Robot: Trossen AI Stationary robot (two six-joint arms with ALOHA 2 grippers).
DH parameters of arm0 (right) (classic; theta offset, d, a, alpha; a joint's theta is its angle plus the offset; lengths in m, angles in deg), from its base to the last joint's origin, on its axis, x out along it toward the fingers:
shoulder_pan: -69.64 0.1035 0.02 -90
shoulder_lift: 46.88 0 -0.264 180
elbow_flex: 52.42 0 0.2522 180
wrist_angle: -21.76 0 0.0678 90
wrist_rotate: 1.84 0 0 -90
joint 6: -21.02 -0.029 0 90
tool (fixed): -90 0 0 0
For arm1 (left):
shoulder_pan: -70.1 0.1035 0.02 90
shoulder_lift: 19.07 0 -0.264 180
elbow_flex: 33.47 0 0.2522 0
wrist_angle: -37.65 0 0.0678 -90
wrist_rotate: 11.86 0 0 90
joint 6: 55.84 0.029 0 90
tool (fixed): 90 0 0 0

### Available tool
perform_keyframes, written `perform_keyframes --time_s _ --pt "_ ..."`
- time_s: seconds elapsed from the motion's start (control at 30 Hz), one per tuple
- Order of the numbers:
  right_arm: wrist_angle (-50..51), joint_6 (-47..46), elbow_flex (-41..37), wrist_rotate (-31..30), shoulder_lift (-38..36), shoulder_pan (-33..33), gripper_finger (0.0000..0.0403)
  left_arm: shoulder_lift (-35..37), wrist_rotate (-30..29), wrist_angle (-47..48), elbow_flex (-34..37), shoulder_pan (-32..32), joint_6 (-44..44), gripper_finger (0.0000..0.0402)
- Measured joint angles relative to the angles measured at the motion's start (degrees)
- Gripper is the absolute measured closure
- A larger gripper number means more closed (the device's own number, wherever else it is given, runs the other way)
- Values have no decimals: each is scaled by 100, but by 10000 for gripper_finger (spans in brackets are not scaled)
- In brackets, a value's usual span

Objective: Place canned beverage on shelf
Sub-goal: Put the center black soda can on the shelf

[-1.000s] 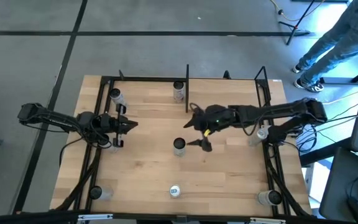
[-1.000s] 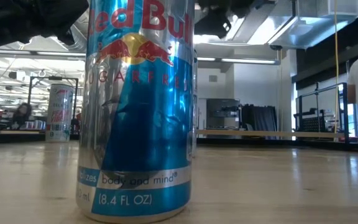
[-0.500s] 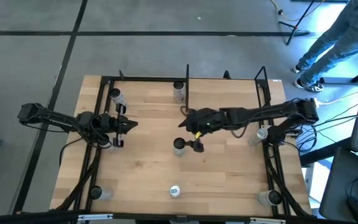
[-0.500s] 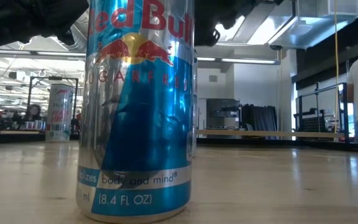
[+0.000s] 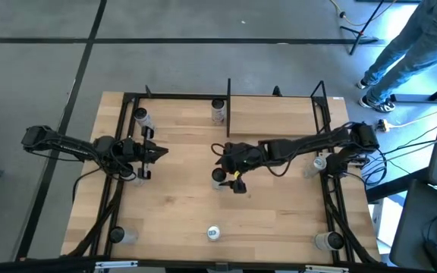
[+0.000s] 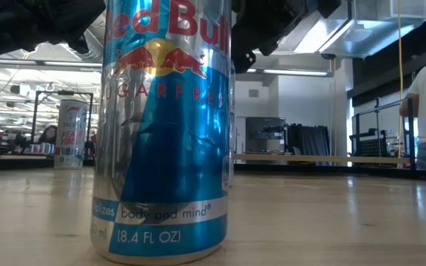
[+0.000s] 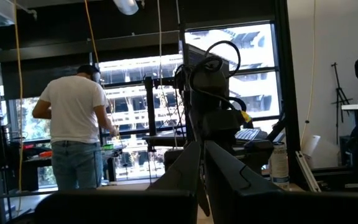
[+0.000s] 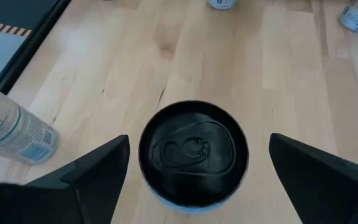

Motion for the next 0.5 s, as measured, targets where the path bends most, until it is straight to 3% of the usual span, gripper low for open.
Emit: perform_keyframes --time_s 0.33,0.5 --pt "-138 -9 -8 -112 251 3 38 0 1 -25 0 0 -2 390" --pt "-233 4 -9 -111 328 36 103 0 0 -28 -4 0 -2 390"
